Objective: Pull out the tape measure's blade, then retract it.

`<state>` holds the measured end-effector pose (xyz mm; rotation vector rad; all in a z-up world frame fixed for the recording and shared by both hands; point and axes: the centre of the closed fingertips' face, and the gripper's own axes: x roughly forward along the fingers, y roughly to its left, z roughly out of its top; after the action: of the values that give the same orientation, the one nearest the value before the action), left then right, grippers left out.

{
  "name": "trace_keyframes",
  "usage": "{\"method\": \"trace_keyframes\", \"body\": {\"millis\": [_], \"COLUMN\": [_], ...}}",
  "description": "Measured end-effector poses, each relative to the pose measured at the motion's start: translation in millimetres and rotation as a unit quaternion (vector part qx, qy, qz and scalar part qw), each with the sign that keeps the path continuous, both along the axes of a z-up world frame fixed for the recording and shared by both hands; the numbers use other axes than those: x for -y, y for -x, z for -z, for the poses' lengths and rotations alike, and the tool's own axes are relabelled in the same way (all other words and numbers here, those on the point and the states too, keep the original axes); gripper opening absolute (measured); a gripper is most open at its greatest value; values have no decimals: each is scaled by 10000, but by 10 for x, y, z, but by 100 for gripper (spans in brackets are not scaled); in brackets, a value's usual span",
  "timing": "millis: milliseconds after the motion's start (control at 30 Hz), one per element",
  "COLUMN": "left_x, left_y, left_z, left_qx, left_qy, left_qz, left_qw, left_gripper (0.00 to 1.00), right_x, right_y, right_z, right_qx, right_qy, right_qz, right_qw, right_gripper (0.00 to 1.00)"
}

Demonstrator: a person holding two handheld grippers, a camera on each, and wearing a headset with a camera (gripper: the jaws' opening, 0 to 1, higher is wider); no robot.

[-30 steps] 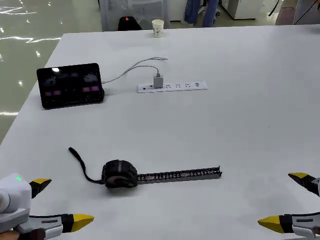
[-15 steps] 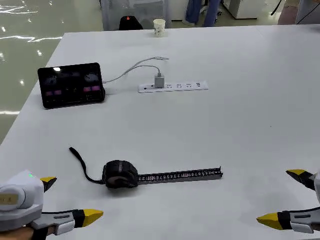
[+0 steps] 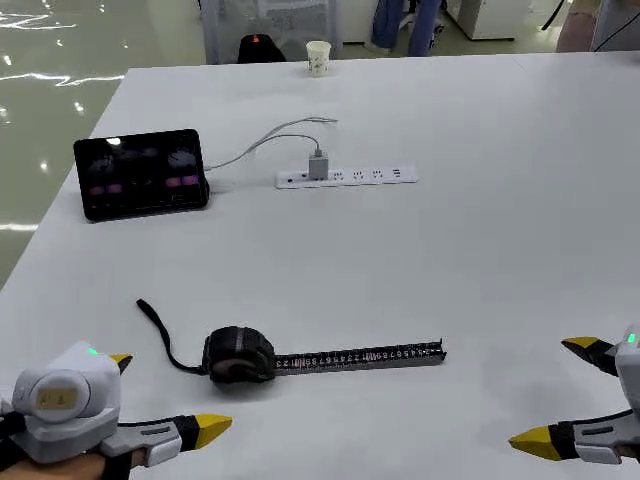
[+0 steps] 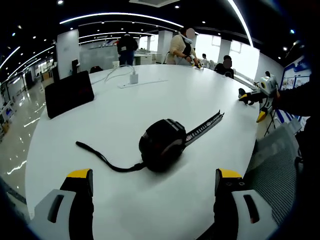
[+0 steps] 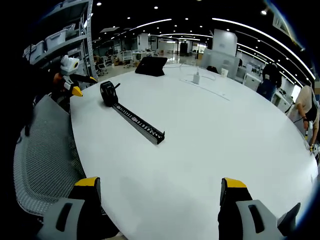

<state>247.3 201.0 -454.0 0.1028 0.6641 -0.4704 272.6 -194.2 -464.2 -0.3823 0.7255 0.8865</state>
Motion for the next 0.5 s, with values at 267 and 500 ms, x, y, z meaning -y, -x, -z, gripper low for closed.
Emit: {"method": "trace_keyframes", "body": {"millis": [267, 500], "left_x": [193, 297], "left_y": [-92, -195], "left_z": [3, -23], "left_qx": [44, 149], "left_qy": [80, 208], "left_qz": [-24, -256], "left_qw": [10000, 9993], "left_gripper": [99, 99], "right_x": [-96, -152], "right_y": [-109, -178], "right_z": [-17, -11], "right_qx": [8, 14], "right_qy": [51, 259], "right_qz": [-155, -488], "right_qw": [9999, 9985], "right_gripper": [99, 99]}}
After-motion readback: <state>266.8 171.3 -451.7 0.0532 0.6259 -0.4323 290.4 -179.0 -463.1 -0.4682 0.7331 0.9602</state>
